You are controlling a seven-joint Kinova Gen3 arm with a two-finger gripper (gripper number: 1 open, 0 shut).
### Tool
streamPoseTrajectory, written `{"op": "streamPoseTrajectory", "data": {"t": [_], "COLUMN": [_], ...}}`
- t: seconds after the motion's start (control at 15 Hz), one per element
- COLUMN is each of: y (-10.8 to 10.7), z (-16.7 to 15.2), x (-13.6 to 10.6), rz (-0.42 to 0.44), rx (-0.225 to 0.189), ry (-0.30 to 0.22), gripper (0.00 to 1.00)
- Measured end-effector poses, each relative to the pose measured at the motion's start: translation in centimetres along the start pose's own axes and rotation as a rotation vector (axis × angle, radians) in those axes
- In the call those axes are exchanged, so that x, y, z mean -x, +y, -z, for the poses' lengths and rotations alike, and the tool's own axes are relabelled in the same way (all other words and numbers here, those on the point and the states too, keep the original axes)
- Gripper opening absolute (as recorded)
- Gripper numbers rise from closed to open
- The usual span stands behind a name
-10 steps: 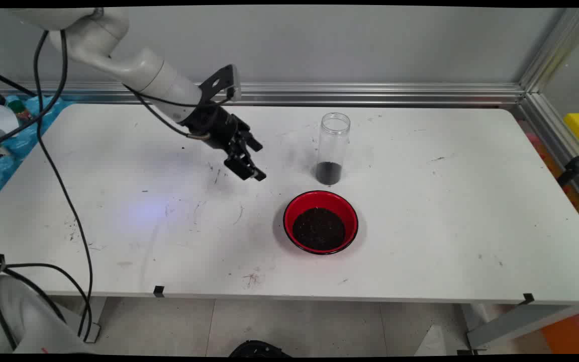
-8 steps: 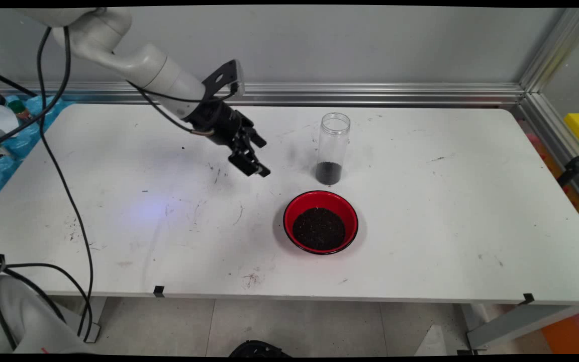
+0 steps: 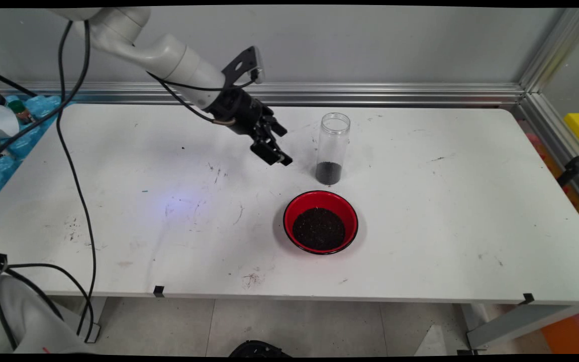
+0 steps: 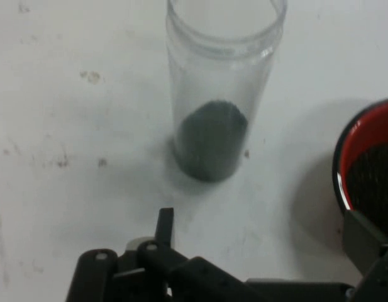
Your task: Pick up the black seasoning powder from the table
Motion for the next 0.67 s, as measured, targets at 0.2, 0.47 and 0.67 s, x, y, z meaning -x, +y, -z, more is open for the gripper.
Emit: {"op": "streamPoseTrajectory", "data": {"t": [0.2, 0.47, 0.67], "y": [-0.1, 0.0, 0.1], "z": [-1.4, -3.0, -4.1], "x": [-0.2, 0.0, 0.4], "rz": [-0.012, -0.02, -0.025], "rx": [-0.011, -0.017, -0.016], "ry": [0.027, 0.047, 0.057], "gripper": [1.0, 1.0, 1.0]}}
